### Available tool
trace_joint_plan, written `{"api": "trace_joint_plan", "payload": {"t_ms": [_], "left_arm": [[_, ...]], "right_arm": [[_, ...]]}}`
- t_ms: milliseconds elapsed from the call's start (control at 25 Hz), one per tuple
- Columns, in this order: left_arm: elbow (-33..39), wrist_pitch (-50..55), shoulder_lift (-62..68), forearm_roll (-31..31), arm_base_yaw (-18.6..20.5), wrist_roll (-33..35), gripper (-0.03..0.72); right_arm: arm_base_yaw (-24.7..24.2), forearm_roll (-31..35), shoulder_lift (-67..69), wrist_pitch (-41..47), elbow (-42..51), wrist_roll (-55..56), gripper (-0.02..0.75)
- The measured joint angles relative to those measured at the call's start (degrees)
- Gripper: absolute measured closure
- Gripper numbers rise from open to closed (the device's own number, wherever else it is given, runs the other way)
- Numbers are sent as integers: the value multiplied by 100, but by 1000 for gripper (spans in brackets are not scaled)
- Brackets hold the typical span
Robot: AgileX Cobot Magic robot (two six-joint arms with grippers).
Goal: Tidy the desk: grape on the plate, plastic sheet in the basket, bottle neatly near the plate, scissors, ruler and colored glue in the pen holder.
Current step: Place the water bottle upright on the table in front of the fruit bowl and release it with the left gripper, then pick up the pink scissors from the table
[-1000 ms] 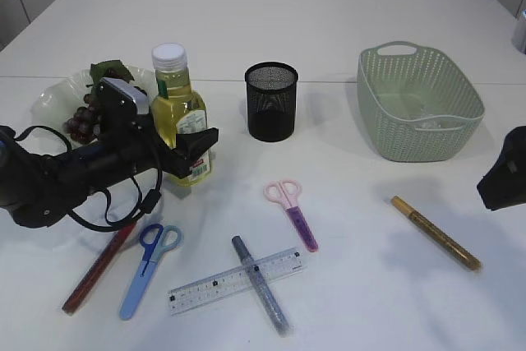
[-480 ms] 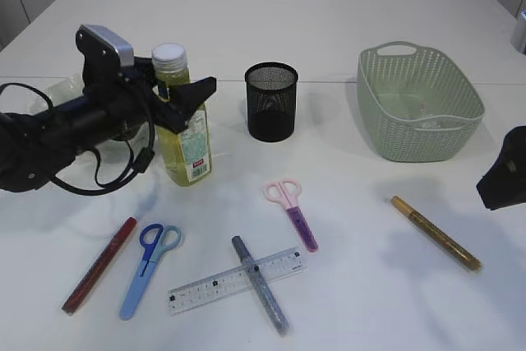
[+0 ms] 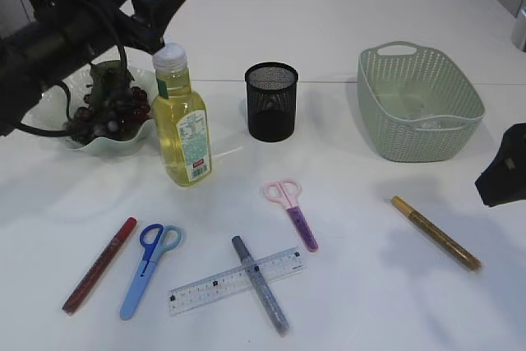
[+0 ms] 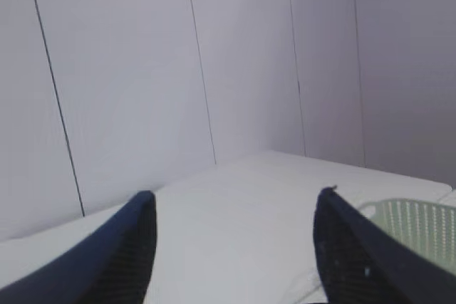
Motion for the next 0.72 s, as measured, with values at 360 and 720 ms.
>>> {"api": "trace_joint_plan", "payload": {"t_ms": [360, 720], "left_arm": [[11, 2587, -1223, -289, 0, -262, 265], [32, 5939, -2433, -638, 0, -700, 272]], "right_arm": [[0, 10, 0, -15, 0, 0, 155], [0, 67, 0, -15, 0, 0, 155]]}}
